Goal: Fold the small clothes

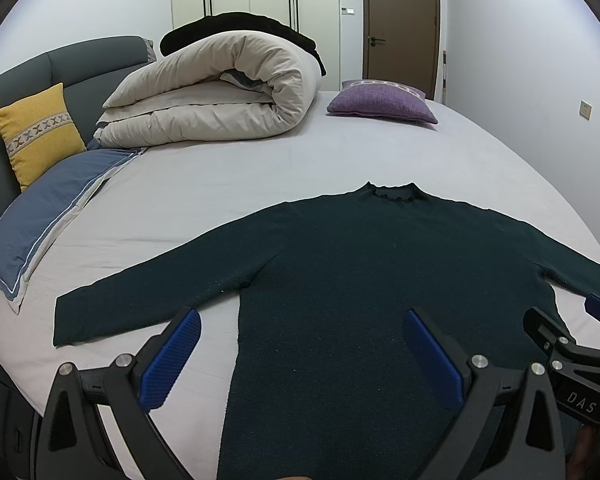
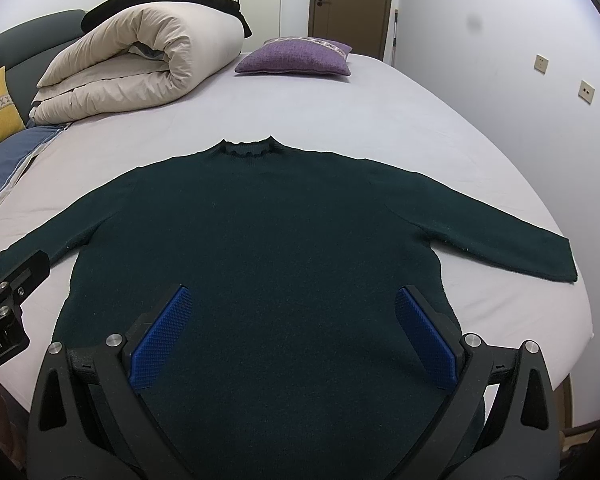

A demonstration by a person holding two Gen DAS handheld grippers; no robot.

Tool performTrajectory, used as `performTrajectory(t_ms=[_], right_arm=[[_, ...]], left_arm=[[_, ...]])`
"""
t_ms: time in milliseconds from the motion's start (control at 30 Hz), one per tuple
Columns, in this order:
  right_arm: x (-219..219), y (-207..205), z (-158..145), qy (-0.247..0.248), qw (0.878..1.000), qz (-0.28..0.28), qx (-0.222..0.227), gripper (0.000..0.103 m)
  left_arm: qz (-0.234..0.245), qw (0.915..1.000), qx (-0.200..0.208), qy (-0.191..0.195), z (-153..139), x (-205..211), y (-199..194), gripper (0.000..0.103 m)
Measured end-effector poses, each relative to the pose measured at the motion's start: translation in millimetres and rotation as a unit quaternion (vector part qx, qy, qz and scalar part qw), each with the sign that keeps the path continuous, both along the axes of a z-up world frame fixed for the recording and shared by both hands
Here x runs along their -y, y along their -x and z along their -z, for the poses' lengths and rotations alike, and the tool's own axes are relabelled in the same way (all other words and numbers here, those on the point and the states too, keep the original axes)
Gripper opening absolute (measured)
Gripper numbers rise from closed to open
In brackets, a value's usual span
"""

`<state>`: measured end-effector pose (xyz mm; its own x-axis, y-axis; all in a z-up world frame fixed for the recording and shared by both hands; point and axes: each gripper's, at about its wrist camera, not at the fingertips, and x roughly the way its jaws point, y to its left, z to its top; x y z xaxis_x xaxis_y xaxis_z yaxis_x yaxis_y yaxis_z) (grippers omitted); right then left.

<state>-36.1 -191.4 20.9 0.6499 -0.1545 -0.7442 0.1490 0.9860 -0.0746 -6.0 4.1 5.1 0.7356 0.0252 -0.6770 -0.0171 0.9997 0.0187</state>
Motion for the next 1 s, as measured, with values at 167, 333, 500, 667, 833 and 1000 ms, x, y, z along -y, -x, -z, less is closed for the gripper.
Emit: performTrajectory(t_ms=[167, 333, 500, 667, 833, 1000], right_arm=[[0, 0, 0, 0.0, 1.0, -0.001, -0.001, 0.103], [-2, 1, 2, -0.001, 1.0, -0.001, -0.002, 0.103], [-3, 0, 3, -0.001, 1.0, -0.001, -0.004, 0.103], [-4, -1, 4, -0.004, 1.0, 0.0, -0.008, 0.103], [-4, -3, 6, -0.006, 1.0, 0.001, -0.012, 0.103], [7, -7, 9, -0.023, 1.0, 0.004, -0.014, 0.103]], left_arm=[[0.0, 1.0, 0.0, 0.0, 1, 0, 0, 0.103], [0.0, 1.0, -0.001, 0.0, 2, 0, 0, 0.103], [0.0, 1.0, -0.003, 0.0, 5, 1, 1, 0.103], [0.0, 1.0, -0.005, 0.0, 9, 3, 0, 0.103], [-0.003, 0.9999, -0.011, 0.0, 13, 3, -3, 0.103], [-0.003, 0.9997, -0.025, 0.003, 18, 4, -9, 0.103]])
